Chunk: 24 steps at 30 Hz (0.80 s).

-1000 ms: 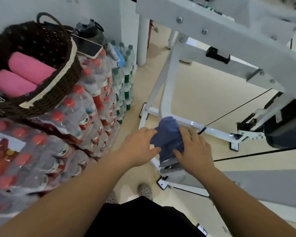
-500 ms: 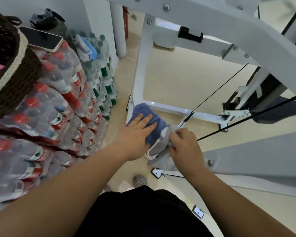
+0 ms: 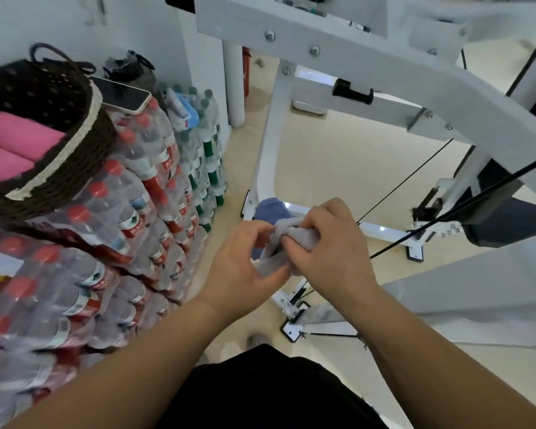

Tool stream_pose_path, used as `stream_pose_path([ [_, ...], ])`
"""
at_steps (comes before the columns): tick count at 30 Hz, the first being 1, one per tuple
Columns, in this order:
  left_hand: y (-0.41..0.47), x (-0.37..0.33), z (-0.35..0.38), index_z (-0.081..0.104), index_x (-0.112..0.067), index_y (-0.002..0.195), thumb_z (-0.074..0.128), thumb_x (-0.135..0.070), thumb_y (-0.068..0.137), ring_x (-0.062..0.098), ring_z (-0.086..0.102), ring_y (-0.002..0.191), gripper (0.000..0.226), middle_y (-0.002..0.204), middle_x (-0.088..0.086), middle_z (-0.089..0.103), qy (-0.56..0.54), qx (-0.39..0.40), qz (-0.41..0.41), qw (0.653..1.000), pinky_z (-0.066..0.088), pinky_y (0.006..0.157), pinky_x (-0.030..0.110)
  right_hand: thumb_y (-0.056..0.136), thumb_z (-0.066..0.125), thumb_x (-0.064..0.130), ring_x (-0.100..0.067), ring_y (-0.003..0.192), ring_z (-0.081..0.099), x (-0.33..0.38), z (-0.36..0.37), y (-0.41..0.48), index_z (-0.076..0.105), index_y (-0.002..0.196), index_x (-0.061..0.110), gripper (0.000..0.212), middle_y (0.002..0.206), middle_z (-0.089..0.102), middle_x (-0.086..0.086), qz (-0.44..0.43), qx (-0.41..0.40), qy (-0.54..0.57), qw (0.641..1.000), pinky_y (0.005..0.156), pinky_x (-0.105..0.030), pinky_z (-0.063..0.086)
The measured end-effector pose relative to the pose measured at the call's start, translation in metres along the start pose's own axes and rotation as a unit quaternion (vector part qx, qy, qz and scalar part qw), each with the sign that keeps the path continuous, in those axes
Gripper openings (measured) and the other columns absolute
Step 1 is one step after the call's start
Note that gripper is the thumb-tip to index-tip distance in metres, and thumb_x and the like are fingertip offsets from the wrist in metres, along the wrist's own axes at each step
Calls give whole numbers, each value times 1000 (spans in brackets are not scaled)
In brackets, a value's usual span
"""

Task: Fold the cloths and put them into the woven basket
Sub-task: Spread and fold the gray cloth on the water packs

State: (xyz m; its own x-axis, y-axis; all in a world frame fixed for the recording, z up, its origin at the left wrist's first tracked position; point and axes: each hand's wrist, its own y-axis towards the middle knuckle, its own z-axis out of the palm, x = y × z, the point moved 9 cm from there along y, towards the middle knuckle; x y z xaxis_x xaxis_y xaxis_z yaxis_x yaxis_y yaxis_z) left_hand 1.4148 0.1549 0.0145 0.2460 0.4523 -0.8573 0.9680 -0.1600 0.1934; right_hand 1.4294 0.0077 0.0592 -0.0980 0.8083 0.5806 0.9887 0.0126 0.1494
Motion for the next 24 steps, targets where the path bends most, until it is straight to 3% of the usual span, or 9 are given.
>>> stream_pose_path([
  [3, -4, -10, -8, 55, -30, 119, 76, -49, 71, 8, 60, 99, 56, 107, -20, 62, -39, 11, -23, 999, 46, 80, 15, 74, 79, 30, -1, 83, 51, 15, -2, 5, 54, 72, 20, 27, 89, 48, 7, 10, -5, 83, 996, 66, -11, 38],
  [6, -9, -12, -22, 51, -45, 117, 72, -43, 75, 10, 63, 99, 47, 110, -20, 63, -60, -20, -41, 997, 51, 82, 21, 72, 80, 32, 0, 82, 50, 31, 3, 6, 53, 70, 20, 30, 85, 50, 7, -4, 9, 120, 993, 67, -7, 35],
  [9, -21, -8, -35, 59, -34, 121, 70, -24, 81, 10, 65, 99, 42, 107, -15, 67, -76, -53, -72, 993, 54, 83, 28, 74, 74, 45, -2, 83, 52, 46, 11, 5, 54, 73, 24, 29, 86, 54, 8, -40, 47, 142, 988, 66, -9, 36],
  [12, -37, -4, -51, 64, -29, 118, 62, -5, 90, 5, 65, 94, 37, 102, -17, 69, -93, -106, -106, 984, 51, 77, 18, 81, 62, 57, -5, 84, 57, 57, 19, 3, 63, 81, 25, 32, 89, 60, 10, -68, 102, 186, 975, 68, -15, 42],
  [16, -61, 13, -79, 61, -30, 123, 59, -13, 97, 11, 68, 99, 31, 107, -10, 71, -107, -170, -147, 969, 56, 82, 32, 87, 53, 28, -9, 91, 57, 76, 44, -7, 68, 101, 18, 22, 97, 62, 5, -122, 180, 241, 946, 79, -24, 47],
  [18, -77, 20, -99, 59, -31, 115, 58, -13, 97, 9, 68, 86, 26, 96, -9, 71, -89, -209, -165, 960, 55, 73, 29, 88, 53, 23, -9, 93, 56, 87, 60, -14, 68, 107, 17, 25, 100, 62, 6, -156, 191, 221, 944, 83, -30, 48],
  [21, -104, 23, -127, 57, -34, 99, 58, -11, 97, 10, 60, 70, 24, 84, -7, 67, -82, -246, -187, 947, 48, 61, 25, 88, 61, 26, -10, 90, 52, 112, 76, -27, 70, 99, 18, 16, 95, 65, 7, -225, 179, 178, 941, 83, -35, 45],
  [24, -137, 28, -152, 59, -36, 92, 57, -7, 96, 18, 59, 76, 29, 86, -6, 65, -57, -242, -200, 948, 49, 66, 30, 91, 65, 22, -12, 85, 55, 139, 92, -41, 68, 90, 19, 4, 87, 65, 8, -251, 201, 182, 929, 78, -34, 46],
])
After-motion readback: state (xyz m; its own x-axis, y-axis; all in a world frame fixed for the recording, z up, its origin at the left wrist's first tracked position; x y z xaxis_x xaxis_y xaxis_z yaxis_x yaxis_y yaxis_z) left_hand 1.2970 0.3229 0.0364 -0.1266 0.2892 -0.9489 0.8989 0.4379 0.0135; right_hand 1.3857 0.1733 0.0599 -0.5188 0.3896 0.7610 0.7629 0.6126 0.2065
